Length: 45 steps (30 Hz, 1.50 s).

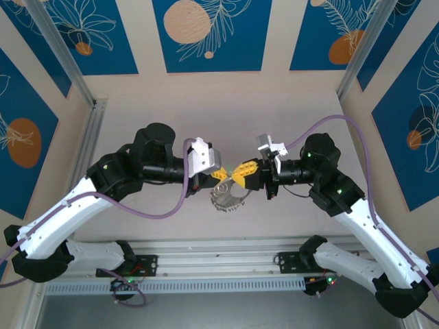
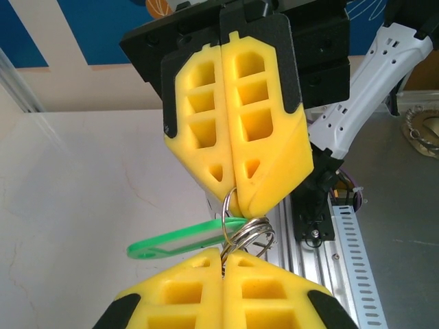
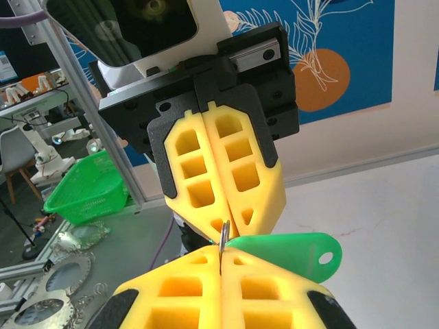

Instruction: Put the keys on the keyring

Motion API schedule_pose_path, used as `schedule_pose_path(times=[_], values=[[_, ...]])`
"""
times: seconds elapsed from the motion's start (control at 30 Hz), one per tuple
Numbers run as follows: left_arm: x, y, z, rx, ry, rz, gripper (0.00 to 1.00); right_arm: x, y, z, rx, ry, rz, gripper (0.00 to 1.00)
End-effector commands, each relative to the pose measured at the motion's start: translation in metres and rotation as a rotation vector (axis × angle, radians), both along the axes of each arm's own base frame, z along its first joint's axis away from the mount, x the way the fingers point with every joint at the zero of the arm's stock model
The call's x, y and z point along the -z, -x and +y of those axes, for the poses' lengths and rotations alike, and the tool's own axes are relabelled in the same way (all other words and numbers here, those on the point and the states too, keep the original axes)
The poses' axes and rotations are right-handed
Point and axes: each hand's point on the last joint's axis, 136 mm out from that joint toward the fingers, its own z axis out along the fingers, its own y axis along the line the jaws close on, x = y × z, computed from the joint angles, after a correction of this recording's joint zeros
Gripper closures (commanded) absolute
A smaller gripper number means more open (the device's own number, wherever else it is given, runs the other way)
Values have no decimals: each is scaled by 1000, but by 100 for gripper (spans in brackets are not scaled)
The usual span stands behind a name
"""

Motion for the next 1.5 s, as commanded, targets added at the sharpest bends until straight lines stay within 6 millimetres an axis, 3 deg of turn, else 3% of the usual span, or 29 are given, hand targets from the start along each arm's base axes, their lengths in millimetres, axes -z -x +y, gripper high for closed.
schedule_pose_path(times=[0.0, 0.63, 1.47], values=[[-15, -6, 1, -36, 43, -34, 100, 2, 10, 0, -35, -3, -35, 100], [-23, -8, 6, -62, 68, -36, 100, 7, 24, 0, -29, 14, -157, 100], [-27, -1, 7, -21, 79, -30, 100, 6, 19, 3, -13, 19, -156, 100]])
